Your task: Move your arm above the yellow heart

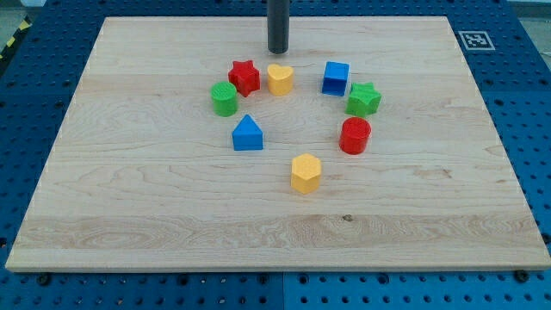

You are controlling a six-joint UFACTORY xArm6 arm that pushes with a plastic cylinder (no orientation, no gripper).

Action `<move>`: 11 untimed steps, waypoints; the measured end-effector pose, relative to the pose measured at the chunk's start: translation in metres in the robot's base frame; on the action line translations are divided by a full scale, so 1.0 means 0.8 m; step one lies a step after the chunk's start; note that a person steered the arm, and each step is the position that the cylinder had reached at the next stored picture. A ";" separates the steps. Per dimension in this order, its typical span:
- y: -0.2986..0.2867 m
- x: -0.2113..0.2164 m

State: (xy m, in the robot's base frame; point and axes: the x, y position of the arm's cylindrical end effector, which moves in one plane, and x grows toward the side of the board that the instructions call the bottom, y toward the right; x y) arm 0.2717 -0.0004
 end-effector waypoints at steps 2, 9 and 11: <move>0.006 0.000; -0.003 0.033; 0.035 0.053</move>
